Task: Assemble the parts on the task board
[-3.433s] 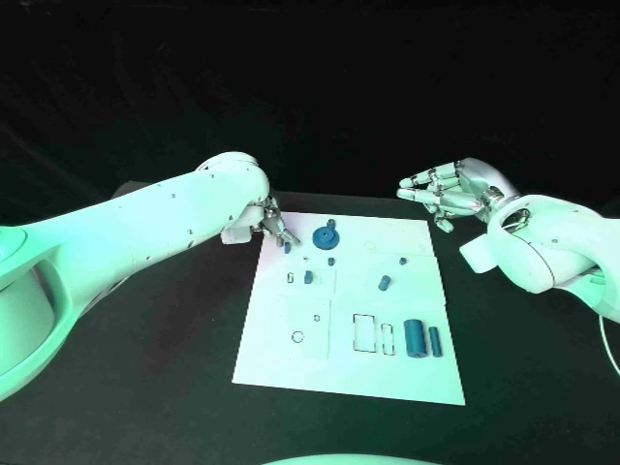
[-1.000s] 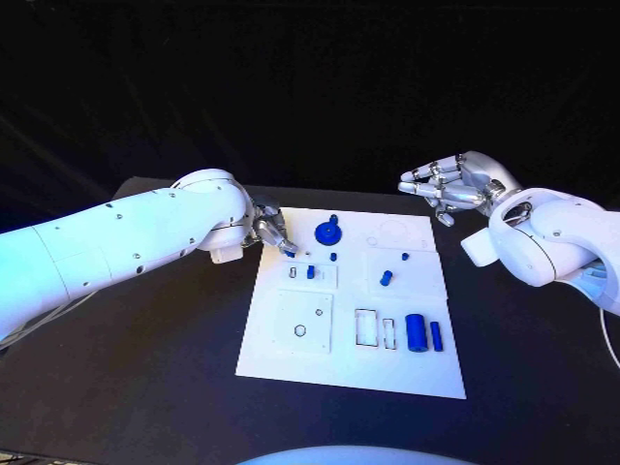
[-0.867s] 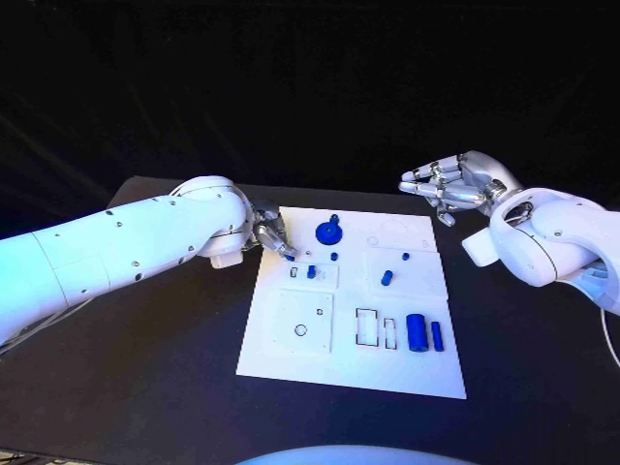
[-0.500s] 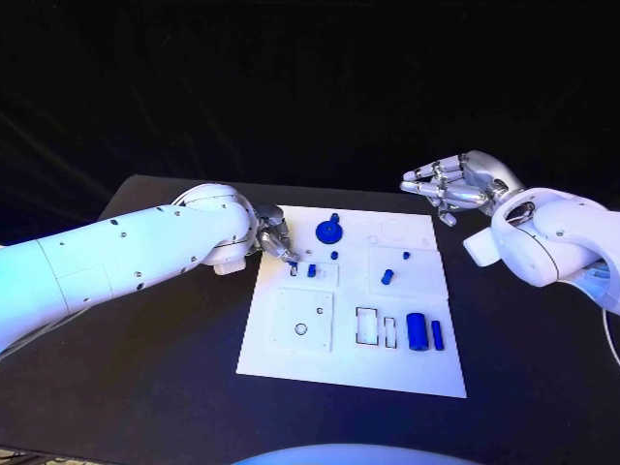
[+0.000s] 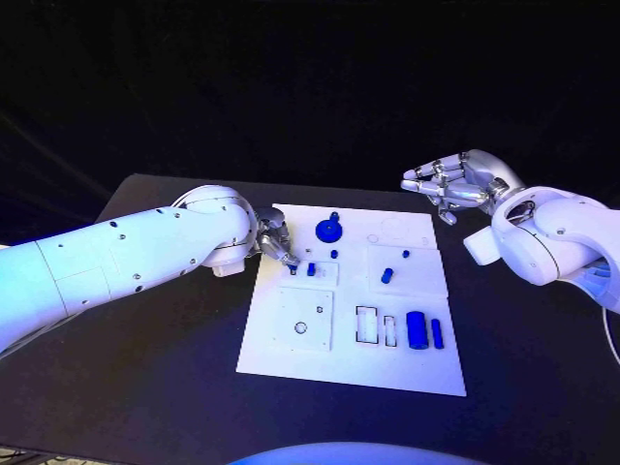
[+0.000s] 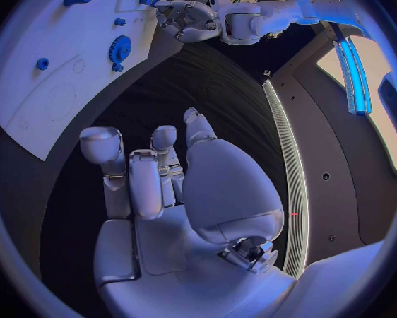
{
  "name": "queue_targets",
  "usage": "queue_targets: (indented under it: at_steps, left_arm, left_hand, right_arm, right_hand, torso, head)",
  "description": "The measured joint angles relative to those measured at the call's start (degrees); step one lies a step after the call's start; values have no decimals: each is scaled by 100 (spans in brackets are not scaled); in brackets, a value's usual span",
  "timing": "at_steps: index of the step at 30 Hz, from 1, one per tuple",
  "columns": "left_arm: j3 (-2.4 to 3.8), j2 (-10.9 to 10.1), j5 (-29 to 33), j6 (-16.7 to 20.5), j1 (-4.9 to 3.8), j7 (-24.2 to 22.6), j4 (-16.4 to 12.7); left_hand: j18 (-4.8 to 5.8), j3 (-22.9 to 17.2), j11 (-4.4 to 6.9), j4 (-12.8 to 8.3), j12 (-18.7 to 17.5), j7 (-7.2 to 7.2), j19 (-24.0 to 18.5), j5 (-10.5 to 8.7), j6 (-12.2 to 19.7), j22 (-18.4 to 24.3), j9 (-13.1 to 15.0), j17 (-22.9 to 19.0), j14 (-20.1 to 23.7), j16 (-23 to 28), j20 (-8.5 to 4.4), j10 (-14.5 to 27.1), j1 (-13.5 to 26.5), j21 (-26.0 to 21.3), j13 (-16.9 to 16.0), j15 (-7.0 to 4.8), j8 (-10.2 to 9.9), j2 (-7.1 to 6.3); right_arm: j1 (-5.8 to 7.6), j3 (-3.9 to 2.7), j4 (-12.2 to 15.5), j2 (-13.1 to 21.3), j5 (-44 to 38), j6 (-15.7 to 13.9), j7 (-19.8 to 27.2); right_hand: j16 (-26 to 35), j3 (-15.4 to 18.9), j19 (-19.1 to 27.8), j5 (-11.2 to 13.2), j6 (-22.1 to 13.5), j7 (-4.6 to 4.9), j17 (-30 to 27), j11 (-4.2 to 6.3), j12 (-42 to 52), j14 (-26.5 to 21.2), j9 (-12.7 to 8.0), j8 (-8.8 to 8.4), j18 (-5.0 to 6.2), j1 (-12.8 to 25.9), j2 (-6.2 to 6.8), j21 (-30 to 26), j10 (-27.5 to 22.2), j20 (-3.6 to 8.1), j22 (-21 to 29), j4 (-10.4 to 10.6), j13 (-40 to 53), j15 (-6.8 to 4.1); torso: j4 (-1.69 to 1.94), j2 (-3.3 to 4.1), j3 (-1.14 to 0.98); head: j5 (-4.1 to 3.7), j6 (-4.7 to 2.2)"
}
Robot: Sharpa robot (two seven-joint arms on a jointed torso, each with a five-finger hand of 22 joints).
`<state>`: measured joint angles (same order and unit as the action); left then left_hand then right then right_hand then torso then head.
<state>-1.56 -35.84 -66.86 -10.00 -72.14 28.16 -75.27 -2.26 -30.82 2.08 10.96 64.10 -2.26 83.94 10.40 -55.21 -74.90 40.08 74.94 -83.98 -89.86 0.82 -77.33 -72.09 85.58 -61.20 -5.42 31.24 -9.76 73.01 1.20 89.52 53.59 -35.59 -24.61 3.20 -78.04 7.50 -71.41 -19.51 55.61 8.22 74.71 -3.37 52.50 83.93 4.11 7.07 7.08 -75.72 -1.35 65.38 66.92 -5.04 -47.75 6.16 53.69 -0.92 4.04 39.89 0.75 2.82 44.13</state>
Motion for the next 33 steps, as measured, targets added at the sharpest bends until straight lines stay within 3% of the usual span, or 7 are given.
queue_targets:
  at_steps: [29, 33]
  left_arm:
    - [18, 41, 3, -325, 0, 233, 8]
    - [18, 65, 24, -326, -2, 263, 34]
  left_hand:
    - [0, -73, 4, -11, -21, -10, 0, 22, -9, 0, -8, -2, 0, 0, 0, -4, 4, 0, 10, 0, 12, -3]
    - [0, -128, 33, -6, -21, -10, 0, 21, -17, 0, -7, -2, 0, 0, 0, -73, 158, 0, -19, 0, 14, 78]
  right_arm:
    - [-1, 0, 0, 2, 0, 5, 0]
    - [-1, 1, 0, 2, 0, 6, 0]
  right_hand:
    - [0, 0, 0, 0, 0, 0, 0, -3, 0, 0, 0, 0, 0, 0, 0, 0, 3, 0, 0, 0, 0, 0]
    - [0, 0, 0, 0, 0, 0, 0, -3, 0, 0, 0, 0, 0, 0, 0, 0, 3, 0, 0, 0, 0, 0]
  torso:
    - [2, -1, 1]
    - [1, -1, -2]
  head:
    - [7, 47]
    - [9, 51]
